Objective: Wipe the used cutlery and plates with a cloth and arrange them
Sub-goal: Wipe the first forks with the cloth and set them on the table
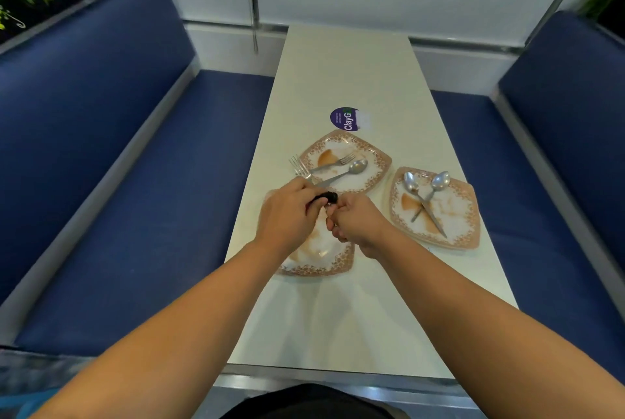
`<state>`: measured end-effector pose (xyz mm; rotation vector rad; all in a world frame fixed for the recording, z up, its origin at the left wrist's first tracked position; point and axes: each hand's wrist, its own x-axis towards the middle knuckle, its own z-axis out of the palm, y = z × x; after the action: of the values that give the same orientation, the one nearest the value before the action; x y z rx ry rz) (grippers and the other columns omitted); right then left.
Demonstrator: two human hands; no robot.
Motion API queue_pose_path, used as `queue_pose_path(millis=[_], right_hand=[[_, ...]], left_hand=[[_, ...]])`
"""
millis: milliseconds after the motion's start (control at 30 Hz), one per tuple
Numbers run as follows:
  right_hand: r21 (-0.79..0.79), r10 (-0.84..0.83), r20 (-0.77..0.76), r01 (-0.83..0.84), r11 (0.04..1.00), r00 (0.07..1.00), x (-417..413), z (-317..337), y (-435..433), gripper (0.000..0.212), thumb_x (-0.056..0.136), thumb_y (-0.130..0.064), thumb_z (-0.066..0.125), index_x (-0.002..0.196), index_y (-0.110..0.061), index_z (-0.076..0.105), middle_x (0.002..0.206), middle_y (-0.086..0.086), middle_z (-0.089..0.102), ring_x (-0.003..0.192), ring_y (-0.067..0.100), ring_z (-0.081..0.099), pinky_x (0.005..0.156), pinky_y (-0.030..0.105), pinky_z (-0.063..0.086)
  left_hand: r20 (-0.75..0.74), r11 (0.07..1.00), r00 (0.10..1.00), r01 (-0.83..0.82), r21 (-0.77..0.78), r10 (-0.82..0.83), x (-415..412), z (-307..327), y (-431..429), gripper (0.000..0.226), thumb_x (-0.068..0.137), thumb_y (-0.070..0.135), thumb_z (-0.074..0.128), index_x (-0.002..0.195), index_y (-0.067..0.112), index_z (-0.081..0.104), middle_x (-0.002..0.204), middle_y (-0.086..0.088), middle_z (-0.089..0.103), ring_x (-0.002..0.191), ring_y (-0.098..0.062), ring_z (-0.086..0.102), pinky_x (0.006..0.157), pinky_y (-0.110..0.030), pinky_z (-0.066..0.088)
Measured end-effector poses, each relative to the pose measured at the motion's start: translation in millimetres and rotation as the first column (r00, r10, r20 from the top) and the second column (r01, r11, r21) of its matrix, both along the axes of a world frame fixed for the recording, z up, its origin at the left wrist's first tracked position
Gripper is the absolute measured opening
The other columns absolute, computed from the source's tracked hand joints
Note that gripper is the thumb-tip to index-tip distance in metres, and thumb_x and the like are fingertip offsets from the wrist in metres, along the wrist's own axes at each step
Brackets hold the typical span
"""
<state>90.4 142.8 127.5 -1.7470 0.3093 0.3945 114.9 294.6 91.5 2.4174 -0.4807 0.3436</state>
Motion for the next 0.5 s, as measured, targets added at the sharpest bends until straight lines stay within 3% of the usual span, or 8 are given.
queue_pose_path(millis=[100,167,300,500], right_hand=[[0.008,0.01,-0.01,-0.01,1.0,1.0,-9,-1,-3,0.023,0.09,0.008,0.039,0.082,-0.007,0.054,0.065,0.013,0.06,0.043,0.013,0.042,0.045,0.024,0.034],[0.022,-0.009,0.008,0.009,1.0,1.0,-13,0,-5,0.022,0.091,0.008,0.04,0.082,-0.007,0.054,0.065,0.013,0.06,0.044,0.013,0.042,0.045,0.024,0.035],[0.094,-0.066,0.033,0.062,0.994,0.997,-11,3,-14,0.019,0.097,0.001,0.044,0.084,-0.009,0.054,0.065,0.011,0.057,0.047,0.013,0.042,0.045,0.022,0.034],[0.108,0.007,0.022,-0.009,0.994,1.0,-25,1,-25,0.019,0.095,0.006,0.043,0.087,-0.008,0.052,0.067,0.012,0.059,0.041,0.01,0.041,0.047,0.023,0.034]], left_hand=[[-0.053,0.984,0.983,-0.174,0.03,0.176,13,8,4,0.024,0.098,0.032,0.058,0.115,0.026,0.073,0.105,0.009,0.062,0.089,-0.017,0.06,0.07,-0.033,0.049],[-0.09,0.987,0.983,-0.156,0.037,0.159,16,12,3,0.025,0.098,0.032,0.058,0.117,0.027,0.073,0.104,0.008,0.062,0.09,-0.018,0.06,0.07,-0.032,0.046],[-0.078,0.999,0.997,0.022,-0.027,-0.024,-10,16,-21,0.021,0.095,0.032,0.062,0.111,0.029,0.075,0.097,0.012,0.062,0.085,-0.011,0.057,0.07,-0.027,0.045],[-0.052,0.981,0.983,-0.169,0.094,0.174,5,19,-17,0.025,0.1,0.032,0.054,0.113,0.023,0.073,0.101,0.005,0.059,0.084,-0.017,0.057,0.067,-0.032,0.045]])
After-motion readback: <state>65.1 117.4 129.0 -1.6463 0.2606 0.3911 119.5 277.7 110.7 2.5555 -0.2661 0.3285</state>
